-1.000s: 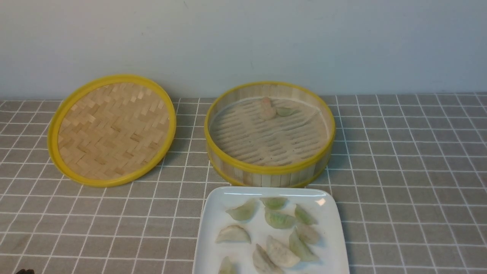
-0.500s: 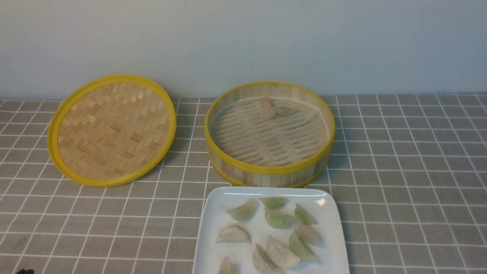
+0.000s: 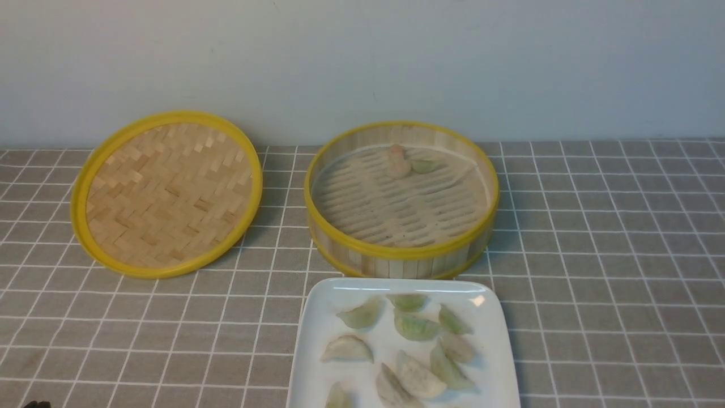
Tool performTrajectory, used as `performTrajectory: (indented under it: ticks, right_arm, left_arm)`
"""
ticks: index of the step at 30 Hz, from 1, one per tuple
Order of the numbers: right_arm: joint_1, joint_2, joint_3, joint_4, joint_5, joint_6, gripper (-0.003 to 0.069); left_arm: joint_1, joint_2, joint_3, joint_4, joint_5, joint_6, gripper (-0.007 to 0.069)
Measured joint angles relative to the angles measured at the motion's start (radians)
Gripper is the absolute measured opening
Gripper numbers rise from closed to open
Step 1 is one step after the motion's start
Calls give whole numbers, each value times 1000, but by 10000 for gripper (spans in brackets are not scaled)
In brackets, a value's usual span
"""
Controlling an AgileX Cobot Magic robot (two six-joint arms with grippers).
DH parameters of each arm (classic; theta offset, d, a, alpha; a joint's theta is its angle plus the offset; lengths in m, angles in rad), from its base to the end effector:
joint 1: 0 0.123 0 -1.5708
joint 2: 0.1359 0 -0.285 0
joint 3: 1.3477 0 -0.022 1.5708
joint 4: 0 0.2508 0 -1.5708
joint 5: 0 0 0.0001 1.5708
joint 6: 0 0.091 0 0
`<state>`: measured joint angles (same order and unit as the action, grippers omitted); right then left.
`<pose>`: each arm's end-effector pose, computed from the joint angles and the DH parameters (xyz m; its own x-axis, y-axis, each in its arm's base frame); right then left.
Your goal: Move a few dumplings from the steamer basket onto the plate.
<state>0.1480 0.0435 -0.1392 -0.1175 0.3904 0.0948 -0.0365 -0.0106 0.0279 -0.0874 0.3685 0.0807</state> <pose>0.0512 0.0035 0.2225 -0.1999 -0.0439 -0.9788 -0.1069 0.9940 -0.0227 0.0527 -0.0048 0.1713 -0.2928 0.0098 -0.9561 0.0663 0.9978 -0.0100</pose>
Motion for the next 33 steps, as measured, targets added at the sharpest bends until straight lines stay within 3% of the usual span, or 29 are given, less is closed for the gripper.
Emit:
performTrajectory:
  ticks: [7,33]
  right_arm:
    - [-57,-51,156,-5,9,0,-14]
    - [-78,-56,158,-10,-1,0,-14]
  left_arm:
    - [0,0,0,0,2,0,-5]
    - [0,0,0,0,3,0,-5]
